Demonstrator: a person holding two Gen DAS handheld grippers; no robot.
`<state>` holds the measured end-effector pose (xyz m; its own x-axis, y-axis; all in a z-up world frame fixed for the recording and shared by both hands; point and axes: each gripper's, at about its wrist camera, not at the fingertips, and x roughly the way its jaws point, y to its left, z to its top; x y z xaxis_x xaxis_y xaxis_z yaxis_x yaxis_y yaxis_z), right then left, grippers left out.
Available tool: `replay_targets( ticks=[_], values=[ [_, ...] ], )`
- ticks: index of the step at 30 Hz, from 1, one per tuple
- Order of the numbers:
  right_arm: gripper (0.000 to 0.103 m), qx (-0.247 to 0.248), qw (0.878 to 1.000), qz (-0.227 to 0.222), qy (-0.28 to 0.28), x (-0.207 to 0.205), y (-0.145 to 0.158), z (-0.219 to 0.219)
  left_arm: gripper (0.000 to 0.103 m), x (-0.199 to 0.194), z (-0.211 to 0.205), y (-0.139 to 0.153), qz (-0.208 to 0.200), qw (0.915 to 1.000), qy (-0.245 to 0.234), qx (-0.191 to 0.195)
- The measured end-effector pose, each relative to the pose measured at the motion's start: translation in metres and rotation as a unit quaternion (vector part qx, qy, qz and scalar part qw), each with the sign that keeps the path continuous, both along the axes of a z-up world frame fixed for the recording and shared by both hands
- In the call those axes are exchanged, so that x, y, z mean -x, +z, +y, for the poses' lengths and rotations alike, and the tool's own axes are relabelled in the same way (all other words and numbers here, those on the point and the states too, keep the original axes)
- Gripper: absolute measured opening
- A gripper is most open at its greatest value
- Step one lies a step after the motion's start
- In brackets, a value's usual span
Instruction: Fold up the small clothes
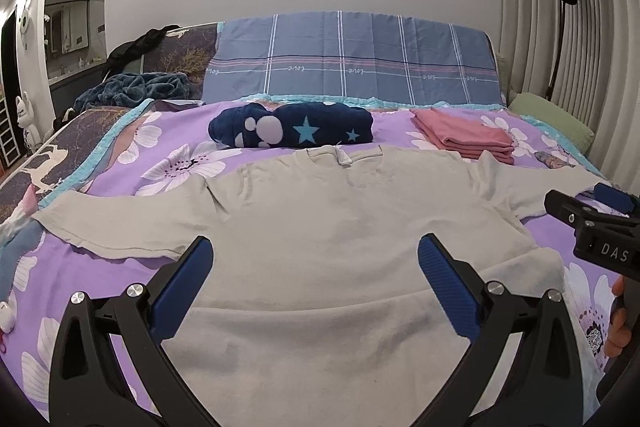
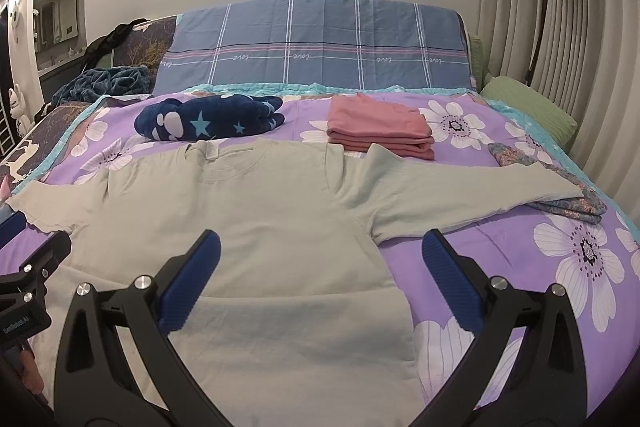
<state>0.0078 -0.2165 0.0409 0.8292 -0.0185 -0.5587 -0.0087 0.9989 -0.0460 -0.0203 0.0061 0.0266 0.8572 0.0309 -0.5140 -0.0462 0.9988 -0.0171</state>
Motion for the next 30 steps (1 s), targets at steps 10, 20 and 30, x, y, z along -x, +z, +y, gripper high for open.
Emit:
replay_targets(
  ticks=[10,20,30],
  values=[
    [0.101,0.005,1.0,0.009,0.003,-0.006,-0.005,0.003,0.102,-0.003,0.023,-0.01,0.01,0.9996,0.013,0.024],
    [0.101,0.007,0.999,0.031,0.002,-0.015,-0.019,0.003,0.102,-0.006,0.108,-0.039,0.051,0.9908,0.076,0.1],
    [0.101,0.032,0.998,0.059,0.004,-0.026,-0.037,0.014,0.08,-0.018,0.274,-0.08,0.07,0.9461,0.184,0.257]
  ],
)
